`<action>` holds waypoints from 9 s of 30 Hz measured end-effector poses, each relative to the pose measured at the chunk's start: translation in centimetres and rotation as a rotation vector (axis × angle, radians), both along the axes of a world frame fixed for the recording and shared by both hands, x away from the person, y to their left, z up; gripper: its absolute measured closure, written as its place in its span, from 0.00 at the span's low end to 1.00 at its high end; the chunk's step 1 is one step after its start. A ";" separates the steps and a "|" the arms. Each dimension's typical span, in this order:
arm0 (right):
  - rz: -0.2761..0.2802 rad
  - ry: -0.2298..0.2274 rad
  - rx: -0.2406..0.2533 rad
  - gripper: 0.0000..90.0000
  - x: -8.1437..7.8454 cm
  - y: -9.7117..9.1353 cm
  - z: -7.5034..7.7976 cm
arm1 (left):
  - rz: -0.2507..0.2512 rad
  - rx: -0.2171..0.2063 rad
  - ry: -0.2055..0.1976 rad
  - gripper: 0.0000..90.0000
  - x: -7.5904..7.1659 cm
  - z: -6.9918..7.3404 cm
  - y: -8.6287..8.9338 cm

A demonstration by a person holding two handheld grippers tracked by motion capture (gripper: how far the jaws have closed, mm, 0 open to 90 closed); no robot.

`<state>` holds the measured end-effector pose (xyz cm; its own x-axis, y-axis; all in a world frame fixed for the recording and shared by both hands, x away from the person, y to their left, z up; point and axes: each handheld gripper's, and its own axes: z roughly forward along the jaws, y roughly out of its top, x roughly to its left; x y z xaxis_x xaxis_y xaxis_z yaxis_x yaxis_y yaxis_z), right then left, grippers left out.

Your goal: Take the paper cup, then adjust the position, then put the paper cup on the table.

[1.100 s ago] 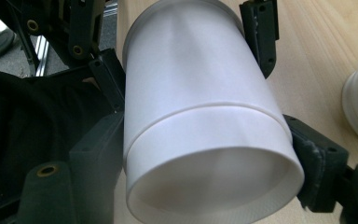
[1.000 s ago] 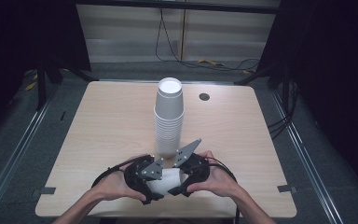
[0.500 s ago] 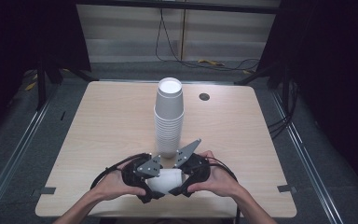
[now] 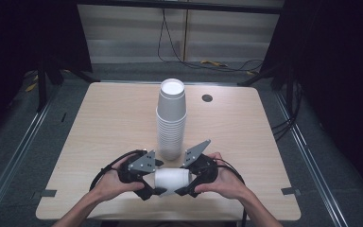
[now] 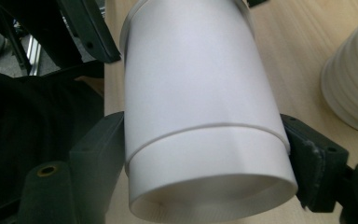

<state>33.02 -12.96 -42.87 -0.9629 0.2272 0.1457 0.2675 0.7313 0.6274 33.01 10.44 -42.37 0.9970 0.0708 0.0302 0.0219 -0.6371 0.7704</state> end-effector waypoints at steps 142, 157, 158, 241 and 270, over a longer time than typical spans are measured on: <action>-0.187 -0.016 0.488 0.15 -0.5 -2.8 -2.5 | 0.166 -0.333 0.131 0.09 1.0 -1.5 3.1; -0.355 -0.140 0.451 0.15 -0.5 -4.3 -2.0 | 0.208 -0.277 0.147 0.09 1.5 -1.4 4.0; -0.365 -0.145 0.448 0.15 -0.5 -4.4 -2.1 | 0.210 -0.271 0.151 0.09 1.5 -1.4 4.0; -0.590 -0.250 0.322 0.16 -0.3 -6.9 -3.2 | 0.621 0.302 0.028 0.08 11.1 0.3 9.2; -0.593 -0.248 0.310 0.15 -0.2 -6.8 -3.4 | 0.621 0.395 0.047 0.07 13.0 -1.2 6.8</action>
<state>32.86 -19.75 -46.26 -0.7029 0.7067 0.0806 0.3872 0.2851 0.8768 46.00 17.23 -43.60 0.7775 0.6158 0.1281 0.4967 -0.7260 0.4756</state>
